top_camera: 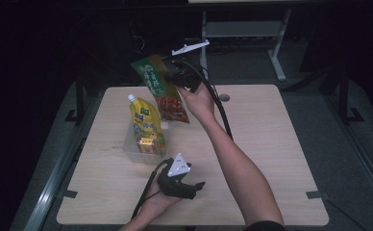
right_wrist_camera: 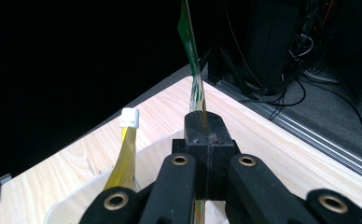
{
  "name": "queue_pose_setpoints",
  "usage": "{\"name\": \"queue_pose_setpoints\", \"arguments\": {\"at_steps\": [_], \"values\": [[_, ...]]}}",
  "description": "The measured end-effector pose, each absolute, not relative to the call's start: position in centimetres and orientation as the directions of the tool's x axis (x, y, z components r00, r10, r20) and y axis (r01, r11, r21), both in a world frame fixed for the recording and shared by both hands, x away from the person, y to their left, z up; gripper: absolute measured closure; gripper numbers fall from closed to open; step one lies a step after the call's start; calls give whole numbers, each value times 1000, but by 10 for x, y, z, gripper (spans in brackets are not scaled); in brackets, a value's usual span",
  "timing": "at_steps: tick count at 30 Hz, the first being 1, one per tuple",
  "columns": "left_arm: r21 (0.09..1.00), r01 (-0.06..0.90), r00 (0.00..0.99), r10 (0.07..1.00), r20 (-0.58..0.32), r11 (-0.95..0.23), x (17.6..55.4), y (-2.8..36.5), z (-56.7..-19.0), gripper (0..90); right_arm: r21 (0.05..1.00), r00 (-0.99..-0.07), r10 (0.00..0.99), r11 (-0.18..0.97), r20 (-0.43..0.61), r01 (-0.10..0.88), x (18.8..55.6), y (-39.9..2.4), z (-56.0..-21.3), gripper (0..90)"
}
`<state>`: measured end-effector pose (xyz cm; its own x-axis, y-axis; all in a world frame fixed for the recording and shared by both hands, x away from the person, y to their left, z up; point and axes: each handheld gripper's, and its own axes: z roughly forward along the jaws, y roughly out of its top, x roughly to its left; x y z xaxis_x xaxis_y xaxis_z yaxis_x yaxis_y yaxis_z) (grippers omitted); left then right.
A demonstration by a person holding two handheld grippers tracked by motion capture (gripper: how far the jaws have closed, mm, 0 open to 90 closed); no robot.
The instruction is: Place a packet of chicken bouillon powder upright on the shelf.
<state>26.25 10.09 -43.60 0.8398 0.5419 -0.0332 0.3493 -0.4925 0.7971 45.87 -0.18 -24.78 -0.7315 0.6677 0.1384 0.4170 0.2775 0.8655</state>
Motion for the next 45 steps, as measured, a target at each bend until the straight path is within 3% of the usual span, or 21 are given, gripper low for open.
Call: {"name": "queue_pose_setpoints", "arguments": {"at_steps": [23, 38, 45], "values": [[797, 348, 840, 542, -31, -494, 262, 103, -436, 223, 875, -706, 677, 194, 207, 443, 483, 45, -303, 900], [786, 342, 840, 542, -11, -514, 261, 99, -438, 224, 906, -660, 717, 98, 223, 412, 474, 34, -339, 900], [787, 344, 839, 544, -12, -513, 261, 99, -438, 224, 907, -659, 728, 126, 190, 401, 470, 33, -341, 900]]}}
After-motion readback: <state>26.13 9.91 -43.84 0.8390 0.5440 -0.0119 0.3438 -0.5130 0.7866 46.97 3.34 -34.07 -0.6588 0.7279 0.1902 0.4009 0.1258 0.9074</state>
